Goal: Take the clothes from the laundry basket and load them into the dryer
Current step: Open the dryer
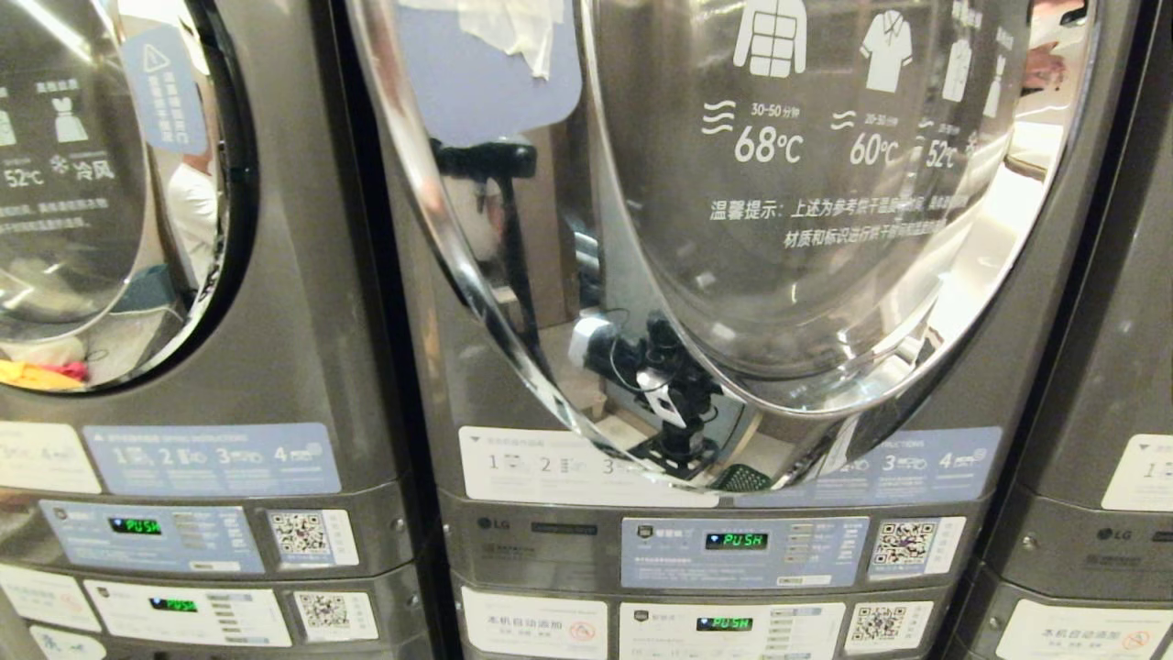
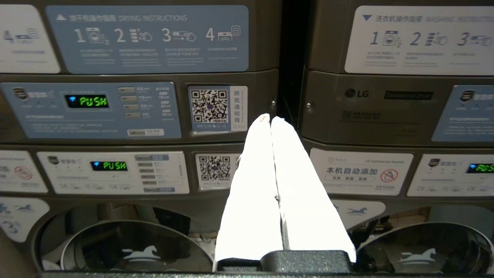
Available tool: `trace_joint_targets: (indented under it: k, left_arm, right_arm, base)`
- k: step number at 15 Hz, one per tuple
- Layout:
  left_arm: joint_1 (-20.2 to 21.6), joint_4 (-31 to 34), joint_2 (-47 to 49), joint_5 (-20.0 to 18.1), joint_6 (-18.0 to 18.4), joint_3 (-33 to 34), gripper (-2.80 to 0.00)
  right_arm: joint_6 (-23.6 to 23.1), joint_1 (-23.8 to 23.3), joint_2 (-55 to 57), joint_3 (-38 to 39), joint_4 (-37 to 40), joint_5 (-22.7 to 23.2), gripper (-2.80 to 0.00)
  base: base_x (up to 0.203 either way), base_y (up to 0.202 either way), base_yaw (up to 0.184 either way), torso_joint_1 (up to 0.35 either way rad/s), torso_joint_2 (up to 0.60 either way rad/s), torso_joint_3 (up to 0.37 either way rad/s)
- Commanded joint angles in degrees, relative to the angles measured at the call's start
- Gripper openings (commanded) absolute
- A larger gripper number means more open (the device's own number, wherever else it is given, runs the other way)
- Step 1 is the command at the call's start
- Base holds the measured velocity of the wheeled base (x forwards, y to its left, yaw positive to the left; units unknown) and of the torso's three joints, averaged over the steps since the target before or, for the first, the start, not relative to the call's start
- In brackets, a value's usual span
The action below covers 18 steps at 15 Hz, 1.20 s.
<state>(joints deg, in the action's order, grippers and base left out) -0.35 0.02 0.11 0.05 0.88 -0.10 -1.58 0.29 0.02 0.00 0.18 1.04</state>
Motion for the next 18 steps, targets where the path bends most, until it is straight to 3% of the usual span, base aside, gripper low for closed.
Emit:
trace_joint_targets:
  k: [1, 8, 18]
  left_arm:
    - [0.0, 0.06, -0.02, 0.04, 0.0, 0.01, -2.8]
    - [0.0, -0.02, -0.02, 0.04, 0.0, 0.01, -2.8]
    - [0.0, 0.06, -0.02, -0.05, 0.18, -0.08, -2.8]
  right_arm:
    - [0.0, -0.01, -0.11, 0.0, -0.01, 0.02, -2.8]
    - [0.0, -0.03, -0.11, 0.0, -0.01, 0.02, -2.8]
    - [0.52, -0.03, -0.11, 0.0, -0.08, -0.16, -2.8]
  base:
    - [-0.197, 0.0, 0.002, -0.027, 0.0, 0.005]
    - [-0.186, 0.0, 0.001, 0.004, 0.0, 0.002]
    - [-0.007, 0.0, 0.001, 0.003, 0.0, 0.0]
